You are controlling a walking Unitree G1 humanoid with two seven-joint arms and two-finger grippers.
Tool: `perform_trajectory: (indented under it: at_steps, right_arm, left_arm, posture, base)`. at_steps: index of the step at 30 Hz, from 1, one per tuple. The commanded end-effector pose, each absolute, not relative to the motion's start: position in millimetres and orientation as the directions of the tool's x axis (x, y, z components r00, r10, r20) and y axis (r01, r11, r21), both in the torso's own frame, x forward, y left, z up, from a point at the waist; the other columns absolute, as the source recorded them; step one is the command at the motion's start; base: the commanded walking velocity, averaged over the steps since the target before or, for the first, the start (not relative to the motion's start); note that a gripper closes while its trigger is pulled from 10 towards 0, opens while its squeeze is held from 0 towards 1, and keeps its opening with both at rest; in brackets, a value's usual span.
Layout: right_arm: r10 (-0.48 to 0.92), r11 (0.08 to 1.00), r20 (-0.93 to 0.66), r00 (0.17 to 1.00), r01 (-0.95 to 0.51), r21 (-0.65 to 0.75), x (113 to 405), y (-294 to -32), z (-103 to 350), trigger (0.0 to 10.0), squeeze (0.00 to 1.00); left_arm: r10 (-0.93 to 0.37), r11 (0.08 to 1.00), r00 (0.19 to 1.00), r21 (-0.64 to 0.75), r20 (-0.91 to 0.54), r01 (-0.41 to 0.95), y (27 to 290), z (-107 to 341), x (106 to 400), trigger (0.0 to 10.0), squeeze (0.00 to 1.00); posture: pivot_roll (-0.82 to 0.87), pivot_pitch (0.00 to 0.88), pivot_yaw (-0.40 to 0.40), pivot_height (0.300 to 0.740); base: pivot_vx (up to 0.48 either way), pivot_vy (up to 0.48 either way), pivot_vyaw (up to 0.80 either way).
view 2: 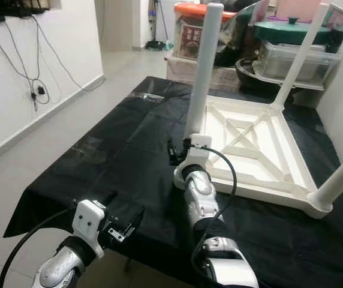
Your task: Building children table
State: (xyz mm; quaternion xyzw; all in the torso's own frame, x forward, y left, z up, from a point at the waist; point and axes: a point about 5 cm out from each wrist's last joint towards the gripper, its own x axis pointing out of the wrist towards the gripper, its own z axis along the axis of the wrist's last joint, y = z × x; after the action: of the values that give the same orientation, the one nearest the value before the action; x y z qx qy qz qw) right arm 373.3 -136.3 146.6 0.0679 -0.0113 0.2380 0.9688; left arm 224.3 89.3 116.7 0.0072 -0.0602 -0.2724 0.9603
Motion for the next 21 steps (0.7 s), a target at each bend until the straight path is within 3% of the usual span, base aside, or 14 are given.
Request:
perform_trajectory:
  at_steps: [1, 3, 4, 5, 6, 7, 8, 12, 13, 14, 15, 18, 19, 21]
  right_arm:
    - [0.821, 0.56, 0.013, 0.57, -0.811, 0.167, 359.4, -101.7, 147.1, 10.0, 0.0]
    - [0.821, 0.56, 0.013, 0.57, -0.811, 0.167, 359.4, -101.7, 147.1, 10.0, 0.0]
    - [0.892, 0.447, -0.016, 0.451, -0.88, 0.157, 354.6, -97.3, 147.7, 10.0, 0.0]
    - [0.892, 0.447, -0.016, 0.451, -0.88, 0.157, 354.6, -97.3, 147.7, 10.0, 0.0]
    - [0.929, 0.369, -0.04, 0.367, -0.917, 0.154, 352.4, -92.4, 147.5, 10.0, 0.0]
    - [0.929, 0.369, -0.04, 0.367, -0.917, 0.154, 352.4, -92.4, 147.5, 10.0, 0.0]
    - [0.949, 0.313, -0.073, 0.306, -0.941, 0.131, 351.4, -86.4, 146.6, 10.0, 0.0]
    - [0.96, 0.269, -0.104, 0.258, -0.957, 0.11, 351.8, -80.0, 146.0, 10.0, 0.0]
    - [0.962, 0.255, -0.122, 0.244, -0.963, 0.088, 353.1, -75.0, 146.6, 3.3, 0.0]
    - [0.962, 0.255, -0.122, 0.244, -0.963, 0.088, 353.1, -75.0, 146.6, 3.3, 0.0]
    - [0.959, 0.265, -0.119, 0.256, -0.962, 0.07, 354.9, -71.3, 148.3, 0.0, 0.0]
    - [0.919, 0.395, -0.031, 0.394, -0.917, 0.058, 361.4, -74.4, 155.9, 0.0, 0.0]
    - [0.919, 0.395, -0.031, 0.394, -0.917, 0.058, 361.4, -74.4, 155.9, 0.0, 0.0]
    - [0.858, 0.512, -0.003, 0.513, -0.856, 0.076, 366.0, -80.7, 155.7, 0.0, 0.0]
  left_arm:
    - [-0.528, 0.849, 0.843, 0.042, 0.104, 0.527, 87.5, 115.6, 223.7, 10.0, 0.0]
    - [-0.528, 0.849, 0.843, 0.042, 0.104, 0.527, 87.5, 115.6, 223.7, 10.0, 0.0]
    - [-0.528, 0.849, 0.843, 0.041, 0.104, 0.527, 87.7, 115.5, 223.6, 10.0, 0.0]
    - [-0.528, 0.849, 0.843, 0.041, 0.104, 0.527, 87.7, 115.5, 223.6, 10.0, 0.0]
    - [-0.53, 0.848, 0.842, 0.041, 0.103, 0.528, 87.5, 115.5, 223.7, 10.0, 0.0]
    - [-0.53, 0.848, 0.842, 0.041, 0.103, 0.528, 87.5, 115.5, 223.7, 10.0, 0.0]
    - [-0.53, 0.847, 0.842, 0.041, 0.102, 0.529, 87.5, 115.5, 223.6, 10.0, 0.0]
    - [-0.53, 0.848, 0.842, 0.042, 0.102, 0.528, 87.3, 115.6, 223.4, 10.0, 0.0]
    - [-0.529, 0.849, 0.843, 0.043, 0.103, 0.527, 87.3, 115.7, 223.3, 10.0, 0.0]
    - [-0.529, 0.849, 0.843, 0.043, 0.103, 0.527, 87.3, 115.7, 223.3, 10.0, 0.0]
    - [-0.528, 0.849, 0.843, 0.044, 0.103, 0.526, 87.3, 115.7, 223.1, 10.0, 0.0]
    - [-0.528, 0.849, 0.843, 0.043, 0.102, 0.526, 87.5, 115.9, 222.7, 10.0, 0.0]
    - [-0.528, 0.849, 0.843, 0.043, 0.102, 0.526, 87.5, 115.9, 222.7, 10.0, 0.0]
    - [-0.528, 0.849, 0.843, 0.043, 0.101, 0.527, 87.9, 115.8, 222.7, 10.0, 0.0]
  posture:
    - [0.19, 0.0, -0.074, 0.74]
    - [0.19, 0.0, -0.074, 0.74]
    - [0.19, 0.0, -0.066, 0.74]
    - [0.19, 0.0, -0.066, 0.74]
    - [0.19, 0.0, -0.068, 0.74]
    - [0.19, 0.0, -0.068, 0.74]
    - [0.2, 0.0, -0.075, 0.74]
    - [0.21, 0.0, -0.08, 0.74]
    - [0.21, 0.0, -0.08, 0.74]
    - [0.21, 0.0, -0.08, 0.74]
    - [0.21, 0.0, -0.082, 0.74]
    - [0.21, 0.0, -0.079, 0.74]
    - [0.21, 0.0, -0.079, 0.74]
    - [0.2, 0.0, -0.079, 0.74]
  base:
    - [0.0, 0.0, 0.0]
    - [0.0, 0.0, 0.0]
    - [0.0, 0.0, 0.0]
    - [0.0, 0.0, 0.0]
    - [0.0, 0.0, 0.0]
    - [0.0, 0.0, 0.0]
    - [0.0, 0.0, 0.0]
    - [0.0, 0.0, 0.0]
    - [0.0, 0.0, 0.0]
    - [0.0, 0.0, 0.0]
    - [0.0, 0.0, 0.0]
    - [0.0, 0.0, 0.0]
    - [0.0, 0.0, 0.0]
    - [0.0, 0.0, 0.0]
